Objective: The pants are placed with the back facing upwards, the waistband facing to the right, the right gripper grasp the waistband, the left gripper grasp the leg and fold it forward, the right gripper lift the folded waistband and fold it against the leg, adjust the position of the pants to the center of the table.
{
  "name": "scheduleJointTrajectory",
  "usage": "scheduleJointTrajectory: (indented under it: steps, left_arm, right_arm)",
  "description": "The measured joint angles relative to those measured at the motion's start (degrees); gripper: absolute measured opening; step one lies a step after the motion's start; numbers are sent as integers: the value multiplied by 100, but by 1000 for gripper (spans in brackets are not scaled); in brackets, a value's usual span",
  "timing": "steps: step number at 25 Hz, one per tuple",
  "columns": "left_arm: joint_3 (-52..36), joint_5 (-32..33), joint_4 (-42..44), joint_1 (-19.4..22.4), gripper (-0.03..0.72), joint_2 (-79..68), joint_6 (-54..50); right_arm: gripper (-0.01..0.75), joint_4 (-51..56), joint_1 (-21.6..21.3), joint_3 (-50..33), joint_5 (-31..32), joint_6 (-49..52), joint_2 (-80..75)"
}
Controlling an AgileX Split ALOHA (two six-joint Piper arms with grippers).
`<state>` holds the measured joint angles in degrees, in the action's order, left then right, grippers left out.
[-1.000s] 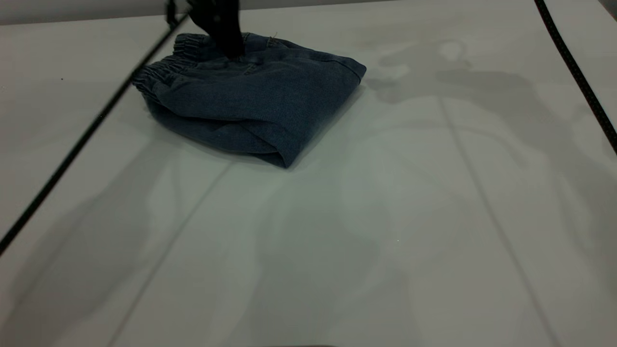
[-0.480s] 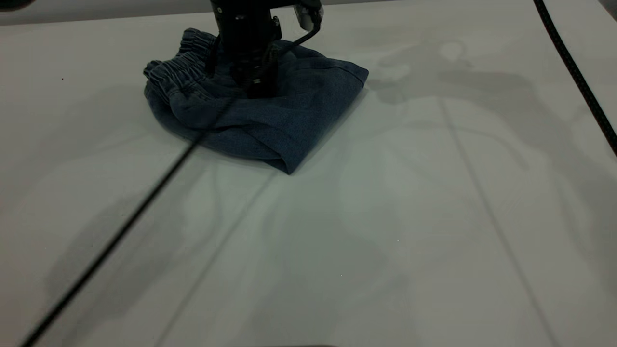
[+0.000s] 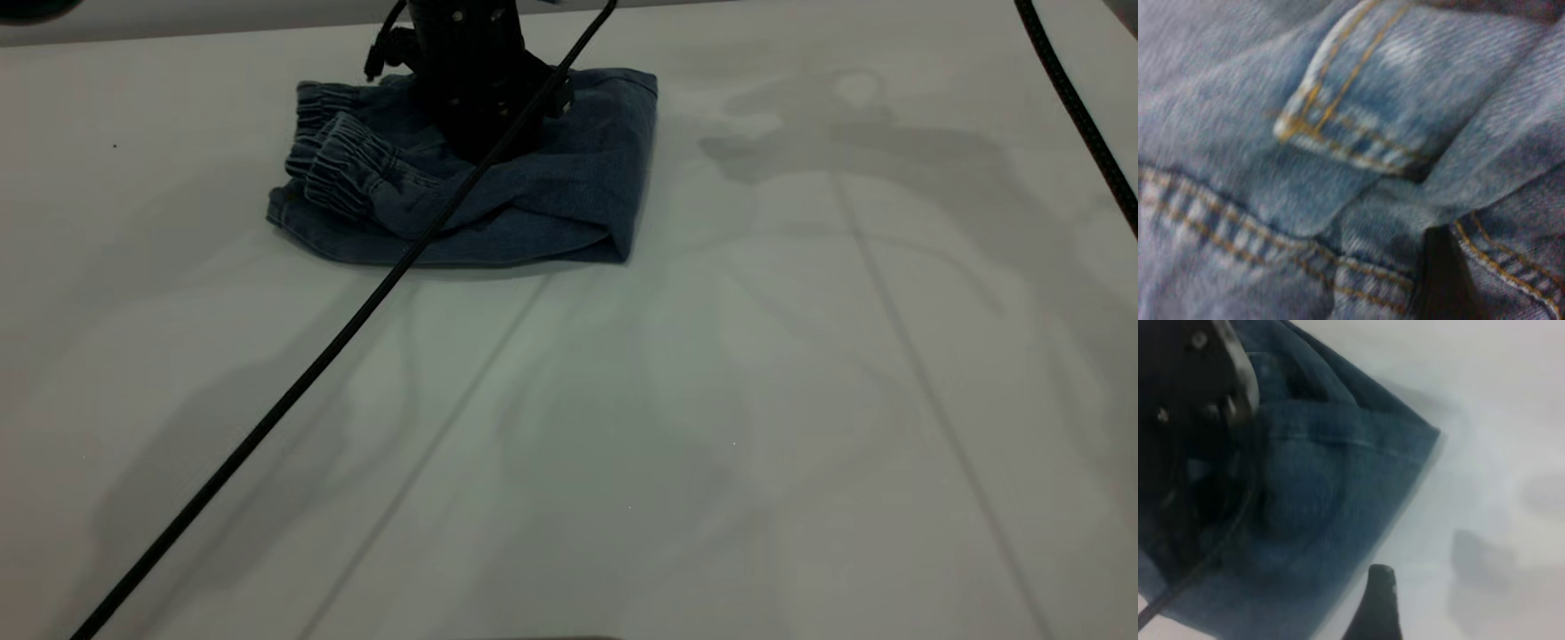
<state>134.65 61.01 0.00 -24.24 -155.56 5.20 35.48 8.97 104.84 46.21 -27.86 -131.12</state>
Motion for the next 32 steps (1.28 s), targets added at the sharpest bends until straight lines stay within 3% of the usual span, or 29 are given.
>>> scheduleJointTrajectory:
  steps: [8, 14, 26, 32]
  left_arm:
    - [36, 308, 482, -22, 379, 127, 175]
    - [632, 614, 659, -14, 379, 402, 242]
    - [811, 619, 646, -14, 379, 2117, -9]
    - [-213, 619, 378, -14, 379, 4045, -63]
  right_arm:
    - [583, -12, 0, 0, 0, 0, 62]
    - [583, -18, 0, 0, 187, -5, 652]
    - [583, -428, 0, 0, 2036, 799, 2741]
    - [583, -793, 0, -33, 2542, 1757, 3985]
